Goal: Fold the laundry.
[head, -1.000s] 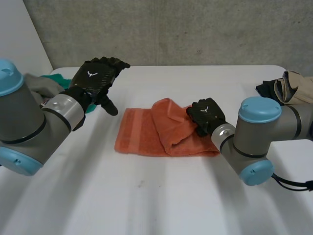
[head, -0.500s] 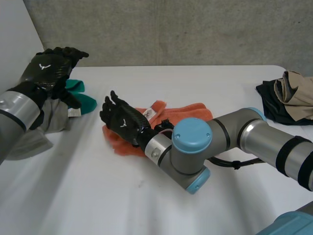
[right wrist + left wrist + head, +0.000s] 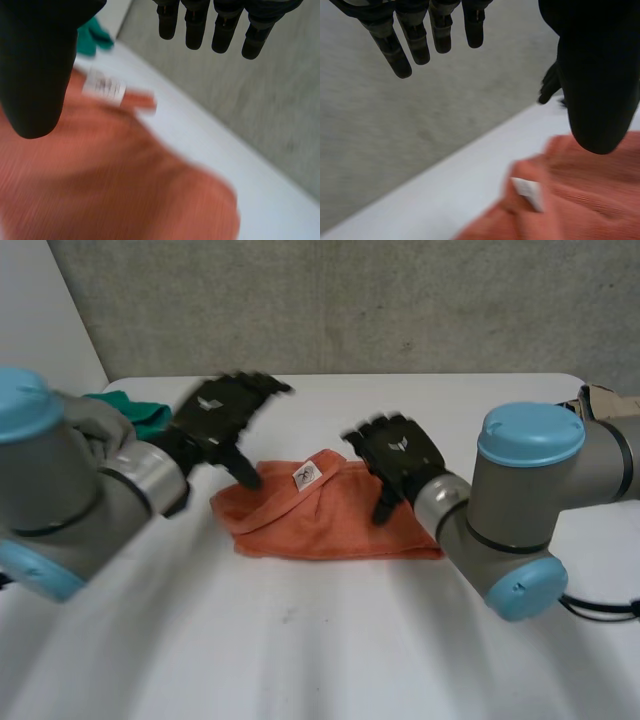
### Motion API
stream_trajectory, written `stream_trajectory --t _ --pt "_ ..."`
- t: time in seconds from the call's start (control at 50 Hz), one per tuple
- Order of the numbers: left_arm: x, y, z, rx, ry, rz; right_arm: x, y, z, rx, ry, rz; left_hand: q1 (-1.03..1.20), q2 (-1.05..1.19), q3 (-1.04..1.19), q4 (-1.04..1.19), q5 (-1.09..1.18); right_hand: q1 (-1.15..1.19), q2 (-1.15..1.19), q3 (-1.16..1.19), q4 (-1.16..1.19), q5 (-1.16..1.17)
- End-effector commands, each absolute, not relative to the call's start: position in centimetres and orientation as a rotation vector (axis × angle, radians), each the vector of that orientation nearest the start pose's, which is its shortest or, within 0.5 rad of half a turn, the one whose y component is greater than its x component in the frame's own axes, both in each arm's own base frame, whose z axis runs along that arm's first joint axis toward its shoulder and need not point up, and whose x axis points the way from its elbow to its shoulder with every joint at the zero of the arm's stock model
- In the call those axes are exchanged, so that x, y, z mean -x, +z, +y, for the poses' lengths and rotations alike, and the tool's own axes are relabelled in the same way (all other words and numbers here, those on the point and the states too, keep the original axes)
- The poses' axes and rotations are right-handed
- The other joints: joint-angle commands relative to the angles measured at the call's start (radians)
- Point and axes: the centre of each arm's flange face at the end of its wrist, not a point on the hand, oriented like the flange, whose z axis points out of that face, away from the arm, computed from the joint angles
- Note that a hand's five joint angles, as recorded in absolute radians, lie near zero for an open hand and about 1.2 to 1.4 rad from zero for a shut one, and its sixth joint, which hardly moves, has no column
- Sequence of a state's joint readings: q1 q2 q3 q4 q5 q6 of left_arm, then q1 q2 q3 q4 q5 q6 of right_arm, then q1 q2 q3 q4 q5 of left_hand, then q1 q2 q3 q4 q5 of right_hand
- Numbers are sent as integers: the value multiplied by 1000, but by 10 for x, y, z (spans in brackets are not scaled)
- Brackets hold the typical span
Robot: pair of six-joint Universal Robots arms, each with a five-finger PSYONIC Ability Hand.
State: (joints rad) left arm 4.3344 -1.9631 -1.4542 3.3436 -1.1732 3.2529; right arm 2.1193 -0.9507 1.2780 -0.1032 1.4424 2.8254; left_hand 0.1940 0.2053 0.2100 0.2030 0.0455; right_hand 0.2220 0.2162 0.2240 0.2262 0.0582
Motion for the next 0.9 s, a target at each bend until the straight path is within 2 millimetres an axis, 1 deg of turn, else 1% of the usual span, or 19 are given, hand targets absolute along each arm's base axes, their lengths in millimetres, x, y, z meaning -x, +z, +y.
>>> stream_trajectory --t 0.02,0.04,0.1,0.12,0.16,0.18,0.3,0.36,0.38,0.4,0.42,0.46,0.58,0.6,0.64,0.66,0.68,0.82,0.9 --pt "332 177 -291 -1343 -2208 2513 -320 147 -272 1092 -1651 2168 -19 -31 -35 -28 -45 93 99 91 89 83" --pt "334 169 -297 -1353 -2174 2479 -318 144 -272 1092 -1651 2179 -19 -31 -35 -28 -45 114 120 112 110 103" --pt "337 158 -309 -1340 -2140 2443 -316 140 -273 1098 -1668 2177 -19 -31 -35 -28 -45 129 134 127 124 118" --pt "337 150 -317 -1321 -2114 2432 -315 137 -274 1102 -1689 2178 -19 -31 -35 -28 -45 169 175 167 165 159" --pt "338 143 -324 -1303 -2095 2426 -314 135 -276 1108 -1709 2177 -19 -31 -35 -28 -45 225 231 223 221 215" --pt "340 134 -329 -1296 -2071 2425 -313 133 -277 1122 -1737 2177 -19 -31 -35 -28 -45 266 272 264 262 256" --pt "334 121 -351 -1229 -2021 2388 -305 123 -284 1187 -1801 2229 -19 -31 -35 -28 -45 340 346 338 336 329" --pt "318 120 -372 -1099 -1972 2306 -300 119 -286 1204 -1811 2257 -19 -31 -35 -28 -45 419 425 417 415 408" --pt "310 122 -379 -1034 -1947 2279 -299 119 -287 1204 -1812 2260 -19 -31 -35 -28 -45 454 460 452 450 444" --pt "295 127 -388 -906 -1890 2248 -298 117 -290 1200 -1816 2263 -19 -31 -35 -28 -45 539 545 537 535 528" --pt "290 130 -390 -864 -1872 2236 -298 117 -291 1202 -1820 2263 -19 -31 -35 -28 -45 583 589 581 579 573" --pt "285 135 -389 -812 -1860 2228 -297 115 -292 1202 -1824 2261 -19 -31 -35 -28 -45 631 636 629 626 620" --pt "300 155 -362 -913 -1947 2297 -299 108 -296 1200 -1835 2251 -19 -31 -35 -28 -45 754 759 752 749 743" --pt "301 158 -359 -923 -1959 2305 -299 108 -297 1200 -1837 2250 -19 -31 -35 -28 -45 801 806 799 796 790" --pt "307 164 -349 -957 -2002 2320 -299 110 -298 1189 -1846 2246 -19 -31 -35 -28 -45 1058 1064 1056 1054 1048" --pt "309 166 -347 -964 -2019 2320 -299 110 -298 1187 -1850 2244 -19 -31 -35 -28 -45 1144 1149 1142 1139 1133" --pt "311 167 -344 -967 -2032 2320 -298 111 -298 1186 -1853 2240 -19 -31 -35 -28 -45 1174 1180 1172 1170 1163" --pt "317 182 -333 -956 -2098 2278 -288 122 -298 1170 -1863 2255 -19 -31 -35 -28 -45 1174 1180 1172 1170 1164" --pt "314 188 -326 -945 -2089 2286 -271 123 -298 1174 -1812 2343 -19 -31 -35 -28 -45 1174 1180 1172 1170 1164"
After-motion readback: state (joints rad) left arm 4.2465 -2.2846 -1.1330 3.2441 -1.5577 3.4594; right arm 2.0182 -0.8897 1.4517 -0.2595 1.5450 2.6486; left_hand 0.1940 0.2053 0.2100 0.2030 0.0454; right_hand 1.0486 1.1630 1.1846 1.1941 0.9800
